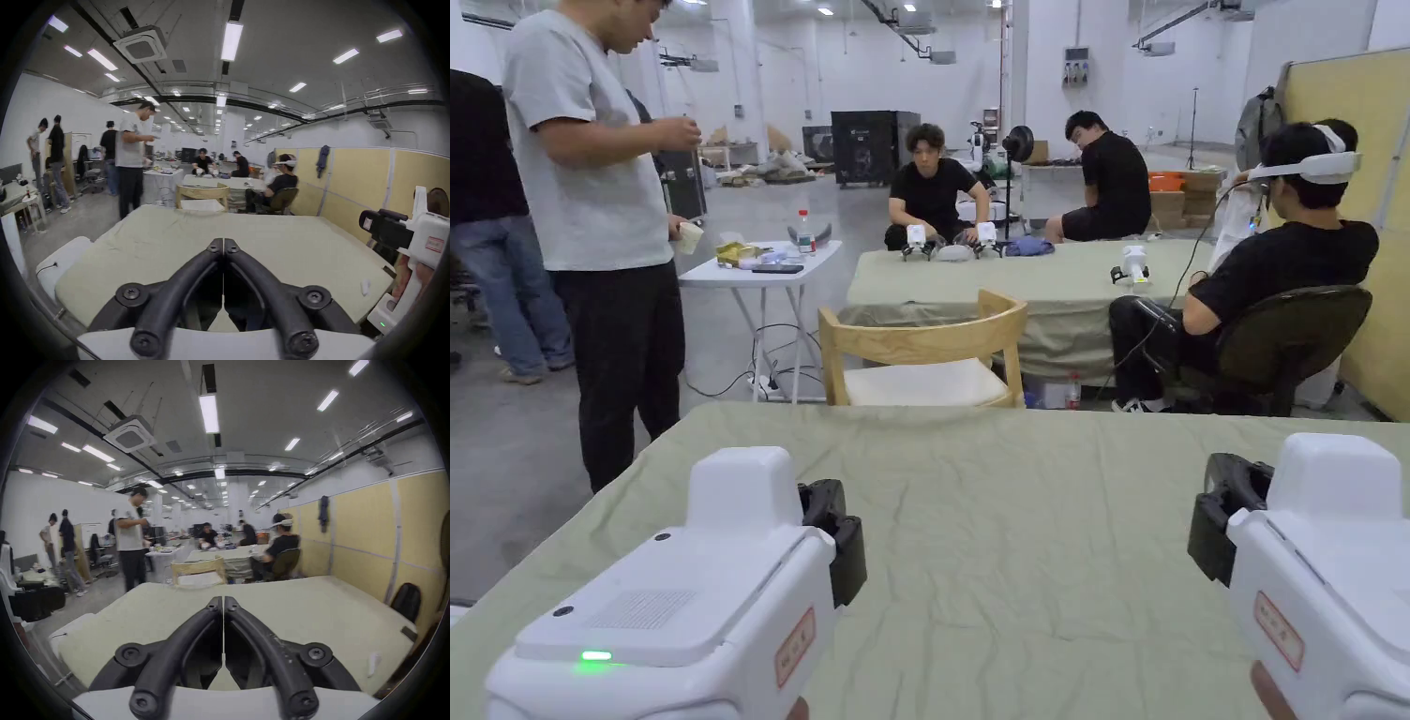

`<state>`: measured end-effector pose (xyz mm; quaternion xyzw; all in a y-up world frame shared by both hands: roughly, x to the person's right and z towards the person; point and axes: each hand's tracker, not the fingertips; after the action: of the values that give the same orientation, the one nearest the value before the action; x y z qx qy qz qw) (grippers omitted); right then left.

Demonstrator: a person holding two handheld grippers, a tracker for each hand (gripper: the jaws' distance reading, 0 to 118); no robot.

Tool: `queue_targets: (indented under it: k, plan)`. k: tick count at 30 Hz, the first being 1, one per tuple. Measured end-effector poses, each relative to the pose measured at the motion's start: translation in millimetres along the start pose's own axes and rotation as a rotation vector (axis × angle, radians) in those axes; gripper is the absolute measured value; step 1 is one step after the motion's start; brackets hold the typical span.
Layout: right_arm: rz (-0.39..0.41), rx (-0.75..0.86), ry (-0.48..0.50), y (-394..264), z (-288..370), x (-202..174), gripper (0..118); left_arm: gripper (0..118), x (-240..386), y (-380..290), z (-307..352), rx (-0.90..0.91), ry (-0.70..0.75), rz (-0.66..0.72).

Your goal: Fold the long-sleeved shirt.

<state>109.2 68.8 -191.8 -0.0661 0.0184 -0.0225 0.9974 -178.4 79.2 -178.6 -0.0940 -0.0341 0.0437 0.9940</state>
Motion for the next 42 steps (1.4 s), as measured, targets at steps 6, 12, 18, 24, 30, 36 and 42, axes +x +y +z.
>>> queue_targets:
  k: [6,12,18,24,30,36,42]
  plan:
    - [-0.04,-0.104,0.483,-10,-31,-133,4,0,-106,-14,46,-0.068,0.294,0.047]
    - [-0.041,-0.201,0.703,-35,-41,-199,4,0,-152,-41,51,-0.178,0.345,0.081]
    - [0.033,-0.285,0.634,-63,-56,-157,4,90,-167,-115,-32,-0.334,0.178,0.26]
    - [0.058,-0.414,0.474,-97,-54,-87,4,112,-167,-213,-150,-0.654,0.112,0.253]
    - [0.006,-0.498,0.412,-117,-48,-53,4,71,-132,-255,-193,-0.839,0.069,0.068]
    - [0.015,-0.49,0.4,-123,-28,-41,4,19,-116,-197,-180,-0.697,0.04,0.08]
    - [-0.044,-0.401,0.427,-109,2,-26,4,18,-67,-75,-136,-0.407,-0.09,0.051]
